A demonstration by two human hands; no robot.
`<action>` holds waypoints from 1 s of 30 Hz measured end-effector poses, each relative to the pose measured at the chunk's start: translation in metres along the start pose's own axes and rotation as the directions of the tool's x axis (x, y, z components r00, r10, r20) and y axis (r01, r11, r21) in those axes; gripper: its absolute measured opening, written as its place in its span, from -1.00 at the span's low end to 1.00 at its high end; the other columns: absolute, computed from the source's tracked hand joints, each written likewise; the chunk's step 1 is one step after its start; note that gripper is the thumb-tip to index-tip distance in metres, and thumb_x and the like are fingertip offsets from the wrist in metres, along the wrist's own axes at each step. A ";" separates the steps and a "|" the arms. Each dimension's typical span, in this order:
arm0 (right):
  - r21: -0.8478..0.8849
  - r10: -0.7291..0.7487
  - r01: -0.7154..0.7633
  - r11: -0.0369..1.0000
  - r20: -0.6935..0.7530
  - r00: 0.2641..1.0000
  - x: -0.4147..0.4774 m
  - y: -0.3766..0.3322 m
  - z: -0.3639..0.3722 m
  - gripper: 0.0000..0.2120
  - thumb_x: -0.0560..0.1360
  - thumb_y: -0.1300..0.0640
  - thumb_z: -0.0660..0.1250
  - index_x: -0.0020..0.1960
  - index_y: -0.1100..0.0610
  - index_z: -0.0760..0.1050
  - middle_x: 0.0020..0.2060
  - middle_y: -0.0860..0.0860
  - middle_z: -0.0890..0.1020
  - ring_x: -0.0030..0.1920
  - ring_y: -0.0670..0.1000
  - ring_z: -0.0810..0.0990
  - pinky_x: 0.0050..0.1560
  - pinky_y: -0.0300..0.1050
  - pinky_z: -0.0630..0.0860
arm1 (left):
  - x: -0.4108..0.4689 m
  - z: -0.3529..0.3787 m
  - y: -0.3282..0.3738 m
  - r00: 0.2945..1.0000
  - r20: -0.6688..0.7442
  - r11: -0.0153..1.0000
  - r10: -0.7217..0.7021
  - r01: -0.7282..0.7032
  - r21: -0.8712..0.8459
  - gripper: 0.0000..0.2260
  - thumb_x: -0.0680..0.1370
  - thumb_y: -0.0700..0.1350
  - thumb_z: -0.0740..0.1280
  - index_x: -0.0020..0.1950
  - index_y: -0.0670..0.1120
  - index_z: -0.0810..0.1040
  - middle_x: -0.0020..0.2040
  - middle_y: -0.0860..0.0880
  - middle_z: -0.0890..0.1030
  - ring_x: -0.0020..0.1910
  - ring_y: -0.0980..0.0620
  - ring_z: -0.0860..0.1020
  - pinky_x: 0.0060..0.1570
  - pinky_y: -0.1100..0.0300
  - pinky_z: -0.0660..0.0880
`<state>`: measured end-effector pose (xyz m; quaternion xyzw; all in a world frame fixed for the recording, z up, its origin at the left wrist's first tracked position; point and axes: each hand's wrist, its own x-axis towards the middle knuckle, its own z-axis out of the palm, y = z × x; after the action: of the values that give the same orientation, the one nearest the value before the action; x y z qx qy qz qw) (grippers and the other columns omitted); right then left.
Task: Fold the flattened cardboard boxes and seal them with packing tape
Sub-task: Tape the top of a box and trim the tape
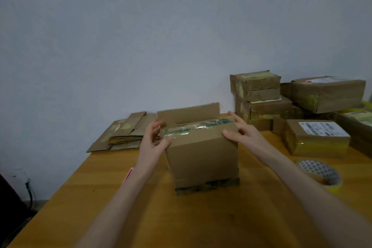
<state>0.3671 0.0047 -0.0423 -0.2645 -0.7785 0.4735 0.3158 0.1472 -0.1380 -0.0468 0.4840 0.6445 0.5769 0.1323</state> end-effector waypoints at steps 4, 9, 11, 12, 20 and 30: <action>0.003 0.052 -0.052 0.999 -0.085 0.995 0.013 0.008 0.004 -0.14 0.36 -0.04 0.46 0.53 -0.05 0.09 0.51 -0.10 0.15 0.25 -0.06 0.34 0.17 -0.11 0.39 | 0.014 -0.005 -0.002 0.998 0.054 0.999 -0.026 0.028 -0.033 -0.35 0.57 -0.27 0.28 0.53 0.15 0.09 0.38 0.15 0.26 0.36 0.17 0.25 0.28 0.24 0.32; -0.152 -0.033 0.040 0.988 0.050 0.998 0.034 0.004 0.002 -0.03 0.37 -0.02 0.49 0.54 -0.16 -0.09 0.53 -0.19 0.00 0.36 -0.13 0.21 0.28 -0.14 0.23 | 0.023 -0.018 -0.011 0.967 0.249 0.984 0.046 -0.087 0.158 -0.63 0.59 -0.19 0.15 0.25 0.23 0.47 0.31 0.32 0.38 0.33 0.29 0.32 0.27 0.21 0.34; -0.247 -0.049 0.089 0.965 0.167 0.985 0.041 0.001 0.003 -0.16 0.37 -0.12 0.44 0.52 -0.18 0.07 0.52 -0.20 0.02 0.48 -0.10 0.10 0.36 -0.11 0.14 | 0.027 -0.024 -0.012 0.954 0.299 0.972 0.032 -0.099 0.212 -0.65 0.54 -0.07 0.14 0.24 0.26 0.48 0.38 0.32 0.32 0.37 0.31 0.26 0.36 0.13 0.28; -0.282 -0.039 0.101 0.954 0.215 0.976 0.042 0.000 0.003 -0.22 0.35 -0.18 0.40 0.50 -0.17 0.16 0.51 -0.20 0.06 0.49 -0.08 0.09 0.38 -0.09 0.15 | 0.030 -0.026 -0.011 0.950 0.312 0.968 0.024 -0.101 0.232 -0.65 0.51 0.02 0.14 0.26 0.27 0.47 0.43 0.28 0.28 0.41 0.27 0.23 0.39 0.09 0.25; -0.270 0.009 0.029 0.962 0.140 0.990 0.040 0.002 0.013 -0.35 0.34 -0.19 0.42 0.40 -0.18 0.35 0.52 -0.06 0.04 0.50 0.03 0.06 0.41 0.02 0.16 | 0.026 -0.016 -0.010 0.955 0.292 0.963 -0.056 -0.025 0.267 -0.48 0.31 0.27 0.43 0.26 0.36 0.43 0.53 0.20 0.06 0.49 0.12 0.09 0.43 -0.10 0.21; -0.297 0.032 -0.035 0.954 -0.015 0.999 0.016 -0.004 0.002 -0.45 0.21 -0.25 0.45 0.19 -0.25 0.49 0.37 -0.04 0.25 0.39 0.03 0.23 0.36 0.05 0.29 | 0.030 -0.004 -0.007 0.940 0.341 0.974 -0.003 -0.075 0.216 -0.55 0.41 0.13 0.40 0.30 0.26 0.47 0.48 0.27 0.18 0.43 0.22 0.15 0.43 -0.06 0.21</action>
<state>0.3545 0.0127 -0.0354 -0.3247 -0.8346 0.3551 0.2682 0.1259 -0.1167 -0.0404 0.5997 0.6644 0.4105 0.1745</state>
